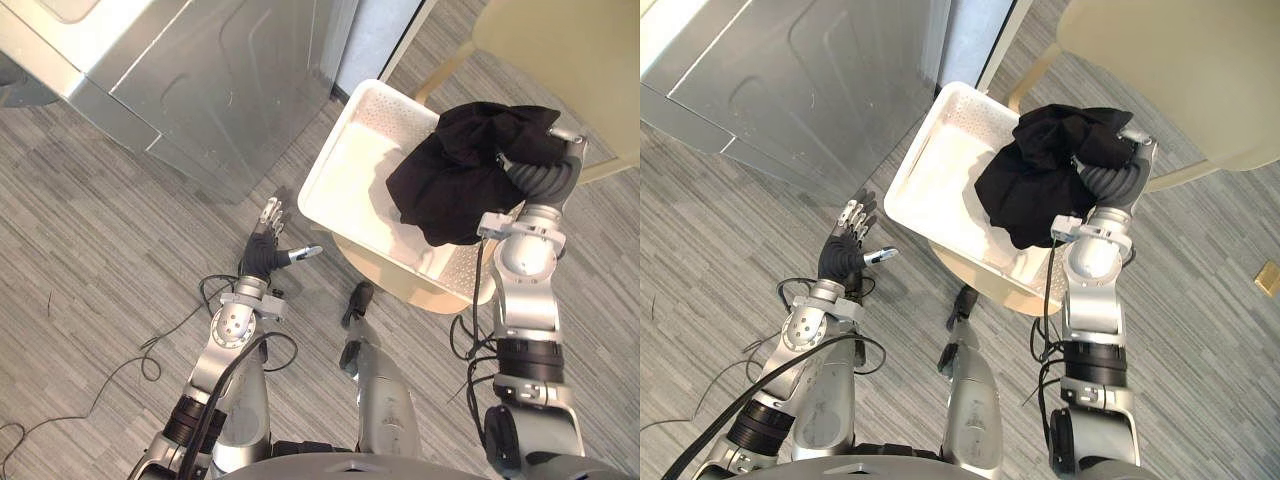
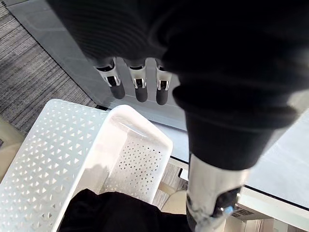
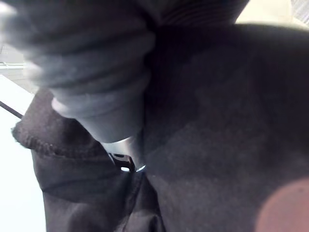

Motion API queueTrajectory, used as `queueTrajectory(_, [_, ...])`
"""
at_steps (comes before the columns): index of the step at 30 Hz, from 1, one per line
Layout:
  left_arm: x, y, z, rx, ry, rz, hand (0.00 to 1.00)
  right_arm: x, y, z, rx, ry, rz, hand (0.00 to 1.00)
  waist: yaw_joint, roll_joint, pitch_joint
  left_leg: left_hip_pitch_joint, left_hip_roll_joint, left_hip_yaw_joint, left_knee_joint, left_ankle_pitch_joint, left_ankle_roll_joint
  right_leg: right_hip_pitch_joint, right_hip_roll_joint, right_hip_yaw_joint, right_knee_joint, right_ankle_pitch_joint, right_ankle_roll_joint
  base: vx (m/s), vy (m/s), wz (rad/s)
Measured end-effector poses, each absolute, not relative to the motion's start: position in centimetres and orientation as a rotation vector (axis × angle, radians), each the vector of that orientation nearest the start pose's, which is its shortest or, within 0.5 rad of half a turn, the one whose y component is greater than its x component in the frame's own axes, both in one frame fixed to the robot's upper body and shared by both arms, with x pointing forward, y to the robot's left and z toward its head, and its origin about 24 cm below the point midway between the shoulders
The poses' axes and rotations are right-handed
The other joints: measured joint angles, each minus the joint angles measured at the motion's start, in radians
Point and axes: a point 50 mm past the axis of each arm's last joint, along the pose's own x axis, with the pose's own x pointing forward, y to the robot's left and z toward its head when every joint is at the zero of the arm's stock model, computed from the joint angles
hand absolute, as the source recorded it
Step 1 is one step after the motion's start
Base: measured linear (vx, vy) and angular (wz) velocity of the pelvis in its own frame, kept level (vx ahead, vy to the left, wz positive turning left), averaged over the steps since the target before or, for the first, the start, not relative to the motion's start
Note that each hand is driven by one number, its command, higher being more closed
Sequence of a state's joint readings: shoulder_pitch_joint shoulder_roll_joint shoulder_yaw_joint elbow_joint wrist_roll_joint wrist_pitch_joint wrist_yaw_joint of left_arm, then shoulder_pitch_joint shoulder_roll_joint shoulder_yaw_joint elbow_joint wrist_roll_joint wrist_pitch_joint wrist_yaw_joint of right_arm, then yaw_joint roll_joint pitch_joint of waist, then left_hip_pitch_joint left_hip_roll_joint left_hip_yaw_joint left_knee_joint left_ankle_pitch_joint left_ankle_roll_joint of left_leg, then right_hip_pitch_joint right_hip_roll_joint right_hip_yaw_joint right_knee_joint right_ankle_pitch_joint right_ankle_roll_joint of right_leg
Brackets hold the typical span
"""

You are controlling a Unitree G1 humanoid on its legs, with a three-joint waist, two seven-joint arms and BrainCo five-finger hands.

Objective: Pick up the laundry basket with both hands and put the clothes into the washing machine.

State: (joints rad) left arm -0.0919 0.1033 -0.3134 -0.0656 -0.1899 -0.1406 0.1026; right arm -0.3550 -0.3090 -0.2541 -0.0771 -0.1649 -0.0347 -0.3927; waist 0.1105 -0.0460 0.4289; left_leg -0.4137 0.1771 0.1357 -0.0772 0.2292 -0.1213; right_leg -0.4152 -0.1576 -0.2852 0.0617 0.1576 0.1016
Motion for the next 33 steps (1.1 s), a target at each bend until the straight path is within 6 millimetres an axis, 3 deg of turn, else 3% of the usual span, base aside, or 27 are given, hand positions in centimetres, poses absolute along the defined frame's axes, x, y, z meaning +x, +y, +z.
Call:
queueTrajectory(6, [25.5,9.9,7.2,-0.031,-0.199,-0.223,0.0,26.6,-24.6,17.8,-0.327,-0.58,-0.585,1.0,-0.018,-0.002,-0.068,0.046,0.0,0.004,0.025,-0.033,-0.004,0.051,0.001,0.013,-0.006,-0.007,0.007,0.02,-0.025,-0.05])
queueTrajectory(10, [26.1,10.7,6.7,0.191,-0.206,-0.226,0.0,24.9,-23.7,18.5,-0.327,-0.655,-0.538,1.0,-0.041,-0.006,-0.137,0.095,0.0,0.033,0.008,-0.044,-0.01,0.076,0.004,0.039,-0.019,-0.011,0.012,0.03,-0.023,-0.16])
queueTrajectory(15, [27.9,11.5,7.5,0.484,-0.269,-0.253,0.0,23.8,-23.1,19.1,-0.321,-0.727,-0.475,1.0,-0.086,-0.031,-0.209,0.144,0.005,0.076,0.0,-0.055,-0.016,0.106,0.013,0.077,-0.048,-0.008,0.016,0.03,-0.026,-0.24])
queueTrajectory(16, [28.4,11.4,7.9,0.543,-0.29,-0.269,0.0,23.8,-23.1,19.1,-0.306,-0.725,-0.459,1.0,-0.09,-0.042,-0.221,0.165,0.008,0.092,-0.001,-0.059,-0.016,0.118,0.018,0.091,-0.054,-0.004,0.013,0.06,-0.032,-0.33])
queueTrajectory(23, [30.6,9.6,9.6,0.792,-0.394,-0.329,0.0,22.8,-21.1,19.2,-0.205,-0.775,-0.282,1.0,-0.145,-0.052,-0.286,0.243,0.014,0.161,-0.001,-0.085,-0.027,0.161,0.029,0.154,-0.082,0.008,0.014,0.04,-0.014,-0.27])
queueTrajectory(29, [32.1,8.4,11.4,0.795,-0.445,-0.293,0.0,23.0,-18.3,18.4,-0.113,-0.739,-0.08,1.0,-0.17,-0.053,-0.315,0.278,0.016,0.219,-0.001,-0.101,-0.033,0.17,0.039,0.212,-0.111,0.024,0.021,0.01,-0.008,-0.27])
queueTrajectory(33, [31.9,7.8,11.2,0.687,-0.42,-0.318,0.0,22.7,-18.1,17.8,-0.07,-0.712,-0.056,1.0,-0.178,-0.052,-0.342,0.292,0.017,0.227,-0.001,-0.107,-0.035,0.178,0.042,0.22,-0.113,0.03,0.018,0.02,-0.009,-0.11])
